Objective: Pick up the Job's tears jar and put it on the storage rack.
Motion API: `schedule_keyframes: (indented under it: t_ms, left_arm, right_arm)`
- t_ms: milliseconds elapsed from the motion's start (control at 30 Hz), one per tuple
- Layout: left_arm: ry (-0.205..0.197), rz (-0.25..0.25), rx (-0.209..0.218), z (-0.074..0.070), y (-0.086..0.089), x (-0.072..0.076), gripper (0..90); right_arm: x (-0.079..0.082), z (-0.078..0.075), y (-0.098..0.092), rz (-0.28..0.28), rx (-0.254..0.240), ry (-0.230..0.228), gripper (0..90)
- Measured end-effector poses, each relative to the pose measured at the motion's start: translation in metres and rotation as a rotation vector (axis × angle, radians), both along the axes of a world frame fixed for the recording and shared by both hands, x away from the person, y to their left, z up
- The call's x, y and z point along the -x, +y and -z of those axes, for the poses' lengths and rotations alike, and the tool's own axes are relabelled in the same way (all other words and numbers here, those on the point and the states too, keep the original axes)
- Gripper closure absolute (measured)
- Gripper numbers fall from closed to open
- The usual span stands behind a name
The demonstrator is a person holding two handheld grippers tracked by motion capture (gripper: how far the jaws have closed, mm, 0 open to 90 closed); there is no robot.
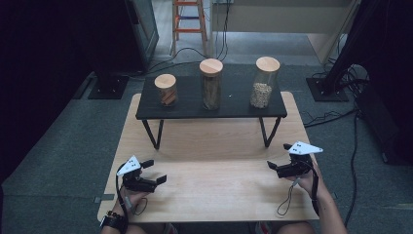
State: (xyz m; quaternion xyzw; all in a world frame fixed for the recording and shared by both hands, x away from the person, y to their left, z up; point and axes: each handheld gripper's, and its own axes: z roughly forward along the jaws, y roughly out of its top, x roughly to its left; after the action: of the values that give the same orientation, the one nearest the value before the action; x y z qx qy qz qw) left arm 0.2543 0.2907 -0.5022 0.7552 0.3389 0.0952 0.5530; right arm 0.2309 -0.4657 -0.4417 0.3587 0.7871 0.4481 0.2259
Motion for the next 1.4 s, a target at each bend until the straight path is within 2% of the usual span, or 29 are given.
schedule_keyframes:
  t_ms: [167,267,533,900,1300,1400]
  left_arm:
    - [0.001,0.001,-0.003,0.000,0.000,0.000,1.8]
    - [0.002,0.000,-0.001,0.000,0.000,0.000,1.8]
    - [0.003,-0.001,-0.001,0.000,0.000,-0.001,1.8]
    - [0.006,-0.001,-0.005,-0.001,0.000,-0.001,1.8]
    - [0.007,0.000,-0.004,-0.001,0.000,-0.002,1.8]
    - [0.007,-0.001,-0.004,-0.001,0.000,-0.001,1.8]
  right_arm:
    - [0.001,0.014,-0.004,0.002,-0.029,0.003,0.6]
    - [0.001,0.017,-0.004,0.006,-0.019,0.011,0.6]
    - [0.003,0.025,-0.006,0.020,-0.037,0.015,0.6]
    - [0.008,0.039,-0.008,0.038,-0.076,-0.004,0.6]
    - [0.010,0.047,-0.008,0.047,-0.087,0.002,0.6]
    - [0.012,0.049,-0.010,0.046,-0.103,-0.012,0.6]
